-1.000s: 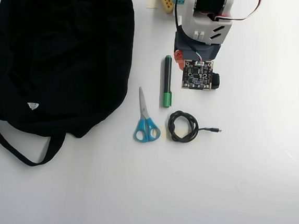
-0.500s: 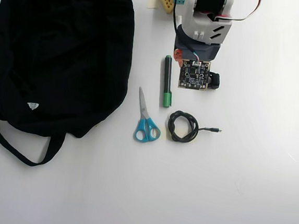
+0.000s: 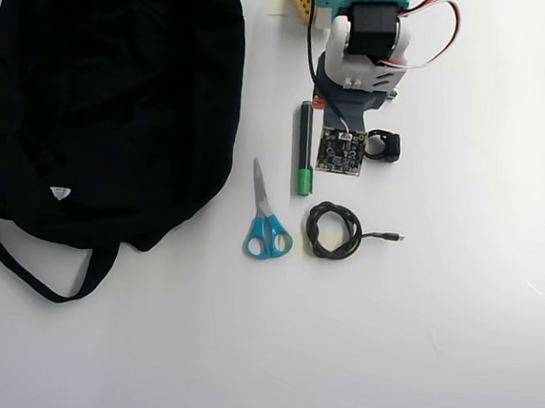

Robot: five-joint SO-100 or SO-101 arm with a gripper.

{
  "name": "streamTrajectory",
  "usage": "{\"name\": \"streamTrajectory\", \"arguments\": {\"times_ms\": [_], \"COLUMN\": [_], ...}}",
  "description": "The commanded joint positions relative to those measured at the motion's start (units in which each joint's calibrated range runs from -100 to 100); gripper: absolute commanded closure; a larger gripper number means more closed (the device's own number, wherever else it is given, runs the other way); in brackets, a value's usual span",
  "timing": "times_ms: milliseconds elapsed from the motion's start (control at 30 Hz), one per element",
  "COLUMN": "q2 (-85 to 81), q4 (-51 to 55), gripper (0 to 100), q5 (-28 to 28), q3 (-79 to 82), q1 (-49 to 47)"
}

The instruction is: Put the green marker into the black bag

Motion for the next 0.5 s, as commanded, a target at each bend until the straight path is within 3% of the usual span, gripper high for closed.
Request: {"name": "streamTrajectory", "arguments": {"times_ms": [0,200,467], "q2": [-1.6,-1.7,-1.8], "q4": [0.2,-1.3,-10.4], "gripper": [97,87,84], "q5": [0.3,0.3,0.4], "q3": [0.8,3.4,11.2], "q1": [0.2,0.1,0.2]}}
